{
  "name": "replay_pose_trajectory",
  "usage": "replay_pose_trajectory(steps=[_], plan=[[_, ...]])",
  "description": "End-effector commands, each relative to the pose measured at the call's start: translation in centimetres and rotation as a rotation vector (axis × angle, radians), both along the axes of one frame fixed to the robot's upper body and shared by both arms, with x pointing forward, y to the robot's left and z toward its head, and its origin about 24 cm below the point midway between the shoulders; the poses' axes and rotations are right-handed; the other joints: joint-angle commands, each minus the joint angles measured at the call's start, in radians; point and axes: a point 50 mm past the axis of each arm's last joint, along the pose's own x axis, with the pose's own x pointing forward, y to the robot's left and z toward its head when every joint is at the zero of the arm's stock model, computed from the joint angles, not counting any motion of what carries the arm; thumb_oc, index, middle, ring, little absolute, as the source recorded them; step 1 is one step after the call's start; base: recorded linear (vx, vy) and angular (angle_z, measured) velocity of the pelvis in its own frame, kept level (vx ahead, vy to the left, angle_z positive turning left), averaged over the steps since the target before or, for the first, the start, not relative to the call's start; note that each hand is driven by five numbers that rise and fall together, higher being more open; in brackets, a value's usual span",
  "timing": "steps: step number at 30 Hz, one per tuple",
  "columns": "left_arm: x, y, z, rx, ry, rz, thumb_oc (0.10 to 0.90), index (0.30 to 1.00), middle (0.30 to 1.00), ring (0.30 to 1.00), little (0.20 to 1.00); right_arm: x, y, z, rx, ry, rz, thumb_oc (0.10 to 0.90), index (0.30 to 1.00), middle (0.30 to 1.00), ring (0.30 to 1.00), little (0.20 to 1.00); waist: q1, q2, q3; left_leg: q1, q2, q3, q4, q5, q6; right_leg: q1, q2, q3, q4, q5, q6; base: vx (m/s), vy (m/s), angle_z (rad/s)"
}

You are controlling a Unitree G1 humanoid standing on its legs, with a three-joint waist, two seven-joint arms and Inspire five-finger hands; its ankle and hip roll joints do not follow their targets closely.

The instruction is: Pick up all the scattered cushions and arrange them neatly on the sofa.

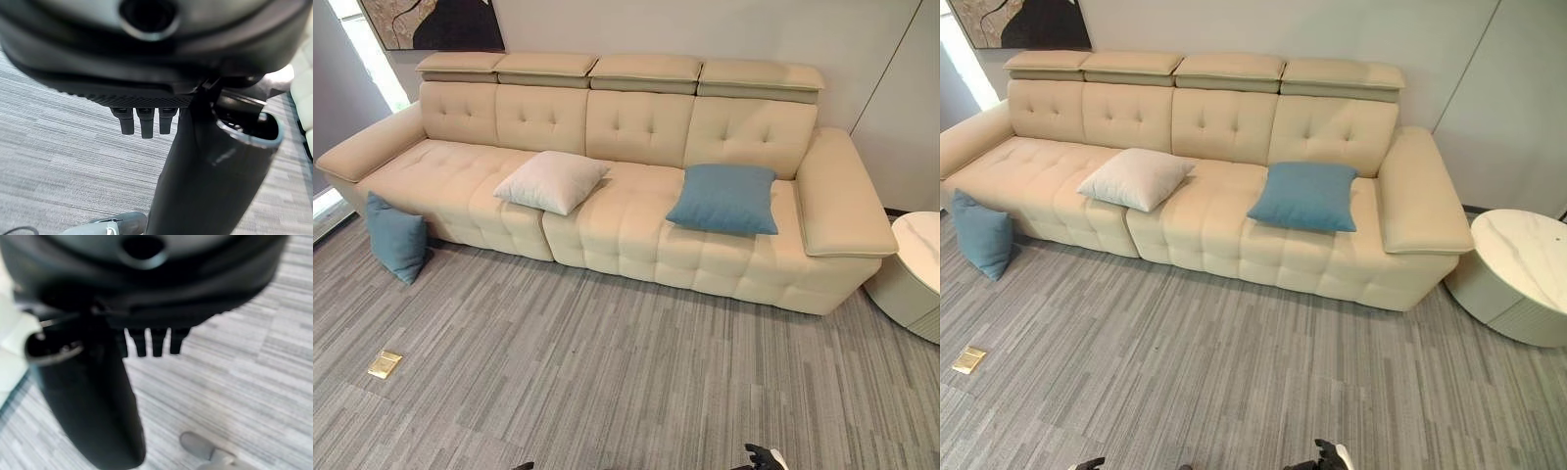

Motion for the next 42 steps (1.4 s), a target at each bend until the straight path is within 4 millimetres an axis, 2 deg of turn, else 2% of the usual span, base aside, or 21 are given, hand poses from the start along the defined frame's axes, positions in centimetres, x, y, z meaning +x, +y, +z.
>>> replay_pose_trajectory(steps=[1, 15, 24, 28, 29, 31, 33, 34, 37, 40, 41, 42], plan=[[3.4, -1.2, 0.5, -0.024, -0.070, -0.103, 0.800, 0.900, 0.900, 0.900, 0.900, 2.1, 0.5, 0.4, -0.005, -0.042, 0.027, 0.800, 0.900, 0.900, 0.900, 0.900, -0.006, -0.038, 0.025, 0.015, -0.023, -0.035, 0.001, -0.136, -0.004, -0.016, -0.068, -0.026, 0.005, -0.044, 0.091, 0.00, 0.000, 0.00], [4.6, -2.0, 0.6, -0.056, -0.086, -0.186, 0.800, 0.900, 0.900, 0.900, 0.900, 1.6, 0.2, 0.3, 0.011, -0.027, 0.009, 0.800, 0.900, 0.900, 0.900, 0.900, -0.035, -0.029, 0.030, 0.024, -0.012, -0.025, 0.001, -0.142, -0.009, -0.013, -0.054, -0.003, 0.005, -0.055, 0.078, 0.01, -0.036, -0.03], [6.2, -3.2, 1.0, -0.092, -0.133, -0.241, 0.800, 0.900, 0.900, 0.900, 0.900, 1.3, -0.1, 0.3, 0.019, -0.029, -0.028, 0.800, 0.900, 0.900, 0.900, 0.900, -0.063, -0.015, 0.050, 0.018, 0.025, -0.012, 0.012, -0.127, -0.028, -0.040, -0.025, 0.024, 0.041, -0.085, 0.048, 0.00, -0.091, -0.05], [7.6, -3.8, 1.5, -0.099, -0.173, -0.273, 0.800, 0.900, 0.900, 0.900, 0.900, 2.2, -0.6, 0.7, 0.029, -0.080, -0.082, 0.800, 0.900, 0.900, 0.900, 0.900, -0.080, -0.030, 0.087, -0.067, 0.040, 0.011, 0.185, -0.143, -0.058, -0.052, -0.017, 0.034, 0.059, -0.095, 0.021, -0.03, -0.111, 0.00], [7.6, -3.8, 1.5, -0.099, -0.173, -0.273, 0.800, 0.900, 0.900, 0.900, 0.900, 2.2, -0.6, 0.7, 0.029, -0.080, -0.082, 0.800, 0.900, 0.900, 0.900, 0.900, -0.080, -0.030, 0.087, -0.069, 0.041, 0.011, 0.188, -0.145, -0.058, -0.052, -0.017, 0.034, 0.059, -0.095, 0.021, 0.00, -0.070, 0.05], [7.9, -4.0, 1.6, -0.111, -0.182, -0.269, 0.800, 0.900, 0.900, 0.900, 0.900, 2.1, -0.9, 0.7, 0.020, -0.081, -0.095, 0.800, 0.900, 0.900, 0.900, 0.900, -0.078, -0.039, 0.107, -0.114, 0.043, 0.000, 0.301, -0.122, -0.067, -0.043, -0.012, 0.038, 0.063, -0.096, 0.005, 0.05, -0.098, -0.03], [7.8, -4.1, 1.6, -0.116, -0.183, -0.267, 0.800, 0.900, 0.900, 0.900, 0.900, 2.0, -1.0, 0.7, 0.018, -0.077, -0.096, 0.800, 0.900, 0.900, 0.900, 0.900, -0.078, -0.040, 0.113, -0.133, 0.045, -0.003, 0.336, -0.111, -0.066, -0.039, -0.011, 0.036, 0.066, -0.098, 0.000, 0.07, -0.055, -0.12], [7.8, -4.0, 1.6, -0.119, -0.186, -0.256, 0.800, 0.900, 0.900, 0.900, 0.900, 1.9, -1.1, 0.7, 0.013, -0.075, -0.109, 0.800, 0.900, 0.900, 0.900, 0.900, -0.072, -0.042, 0.121, -0.171, 0.028, -0.016, 0.354, -0.106, -0.053, -0.039, -0.011, 0.041, 0.069, -0.104, -0.001, 0.10, -0.009, -0.19], [7.4, -4.1, 1.4, -0.121, -0.174, -0.254, 0.800, 0.900, 0.900, 0.900, 0.900, 1.6, -1.3, 0.7, 0.007, -0.070, -0.115, 0.800, 0.900, 0.900, 0.900, 0.900, -0.063, -0.048, 0.114, -0.217, -0.019, -0.019, 0.297, -0.136, -0.032, -0.029, -0.015, 0.051, 0.055, -0.110, 0.013, 0.18, 0.018, -0.08], [7.3, -3.9, 1.4, -0.118, -0.179, -0.245, 0.800, 0.900, 0.900, 0.900, 0.900, 1.8, -1.1, 0.7, 0.003, -0.077, -0.103, 0.800, 0.900, 0.900, 0.900, 0.900, -0.045, -0.042, 0.114, -0.280, -0.048, -0.020, 0.227, -0.086, -0.024, -0.010, -0.006, 0.070, 0.046, -0.122, 0.022, 0.17, 0.056, -0.01], [7.3, -3.9, 1.4, -0.118, -0.179, -0.245, 0.800, 0.900, 0.900, 0.900, 0.900, 1.8, -1.1, 0.7, 0.003, -0.077, -0.103, 0.800, 0.900, 0.900, 0.900, 0.900, -0.045, -0.042, 0.114, -0.280, -0.048, -0.020, 0.227, -0.086, -0.024, -0.010, -0.006, 0.070, 0.046, -0.122, 0.022, 0.20, 0.085, -0.26], [7.1, -3.8, 1.3, -0.120, -0.173, -0.239, 0.800, 0.900, 0.900, 0.900, 0.900, 1.8, -0.9, 0.6, 0.011, -0.074, -0.109, 0.800, 0.900, 0.900, 0.900, 0.900, -0.034, -0.043, 0.105, -0.288, -0.053, -0.027, 0.218, -0.084, -0.018, 0.004, -0.003, 0.098, 0.050, -0.141, 0.028, 0.24, 0.118, -0.40]])
